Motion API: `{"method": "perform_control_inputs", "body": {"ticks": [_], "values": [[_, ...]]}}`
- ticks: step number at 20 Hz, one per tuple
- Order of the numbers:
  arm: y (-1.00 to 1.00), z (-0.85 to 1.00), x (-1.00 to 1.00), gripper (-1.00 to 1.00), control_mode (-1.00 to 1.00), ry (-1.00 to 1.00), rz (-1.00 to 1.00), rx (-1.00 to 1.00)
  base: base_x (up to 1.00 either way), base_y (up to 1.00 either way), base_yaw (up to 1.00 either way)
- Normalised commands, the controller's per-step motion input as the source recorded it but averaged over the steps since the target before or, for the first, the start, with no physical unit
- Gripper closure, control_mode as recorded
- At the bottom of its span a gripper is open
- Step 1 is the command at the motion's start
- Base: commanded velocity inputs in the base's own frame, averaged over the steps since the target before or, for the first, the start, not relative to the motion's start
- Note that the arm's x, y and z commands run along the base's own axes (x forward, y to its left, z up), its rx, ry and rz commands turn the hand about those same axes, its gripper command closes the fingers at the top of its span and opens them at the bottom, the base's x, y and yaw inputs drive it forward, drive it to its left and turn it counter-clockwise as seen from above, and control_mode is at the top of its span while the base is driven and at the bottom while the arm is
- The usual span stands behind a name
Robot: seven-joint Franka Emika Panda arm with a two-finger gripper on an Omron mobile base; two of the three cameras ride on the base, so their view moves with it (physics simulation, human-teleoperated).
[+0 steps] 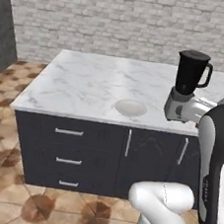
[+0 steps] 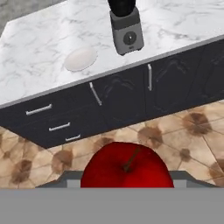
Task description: Pick the apple and orange from the fridge and place them on the plate next to the blender to make a fruit smoothie.
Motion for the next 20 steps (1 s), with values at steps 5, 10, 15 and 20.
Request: {"method": "perform_control_inputs", "body": {"ticks": [5,10,15,20], "values": [[0.0,0.0,0.0,1.0,1.0,0.0,0.0,0.0,1.0,0.15,-0.34],[0.0,0.0,0.0,1.0,1.0,0.0,0.0,0.0,0.95,0.41,-0.09],[0.0,0.0,0.0,1.0,1.0,0.0,0.0,0.0,0.65,0.52,0.05],[0.0,-0.14,0.49,1.0,-1.0,0.0,0.0,-0.04,0.0,0.0,0.0]]}}
